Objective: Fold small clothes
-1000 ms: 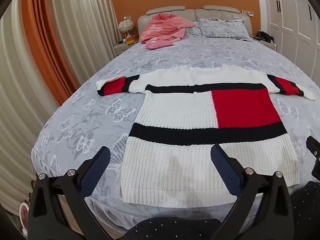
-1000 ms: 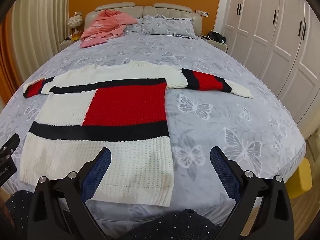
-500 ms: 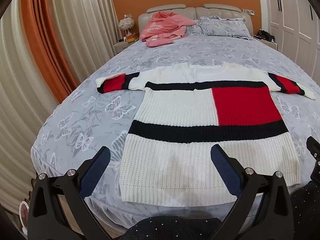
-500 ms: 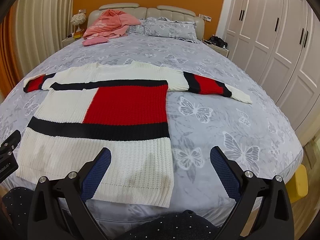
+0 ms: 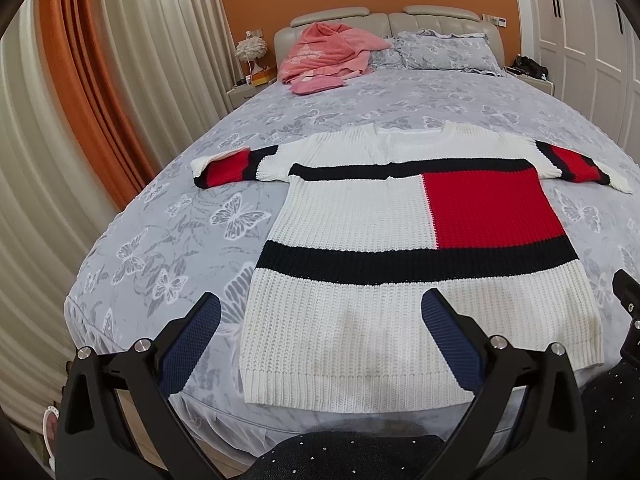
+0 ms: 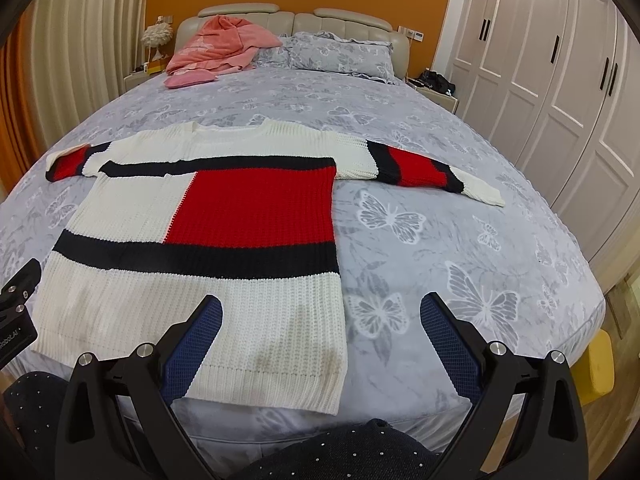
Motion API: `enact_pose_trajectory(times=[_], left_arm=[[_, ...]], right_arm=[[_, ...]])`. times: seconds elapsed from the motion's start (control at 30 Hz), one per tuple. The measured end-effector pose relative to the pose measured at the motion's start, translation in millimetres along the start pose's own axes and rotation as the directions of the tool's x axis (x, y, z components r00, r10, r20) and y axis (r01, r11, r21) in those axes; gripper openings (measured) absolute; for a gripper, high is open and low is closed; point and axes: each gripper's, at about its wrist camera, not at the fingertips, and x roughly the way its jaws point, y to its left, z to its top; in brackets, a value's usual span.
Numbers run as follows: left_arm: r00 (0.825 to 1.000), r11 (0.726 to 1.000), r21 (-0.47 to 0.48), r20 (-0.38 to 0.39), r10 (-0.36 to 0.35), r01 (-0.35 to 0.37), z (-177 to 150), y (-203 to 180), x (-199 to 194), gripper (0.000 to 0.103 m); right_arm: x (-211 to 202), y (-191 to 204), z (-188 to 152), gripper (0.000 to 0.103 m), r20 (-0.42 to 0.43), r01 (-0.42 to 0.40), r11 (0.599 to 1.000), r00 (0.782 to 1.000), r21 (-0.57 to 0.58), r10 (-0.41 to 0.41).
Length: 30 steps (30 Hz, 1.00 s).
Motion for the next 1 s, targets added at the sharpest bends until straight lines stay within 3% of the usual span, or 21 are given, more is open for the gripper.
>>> enact_pose_trajectory(times=[1.0], left_arm=[[1.000,1.000,-0.001,-0.010,0.001,-0.001,-0.7,0.5,1.9,0.098]], right_arm=[[-0.2,1.1,0.0,0.098,0.000,0.004,1.000,1.000,-0.001,-0.004]])
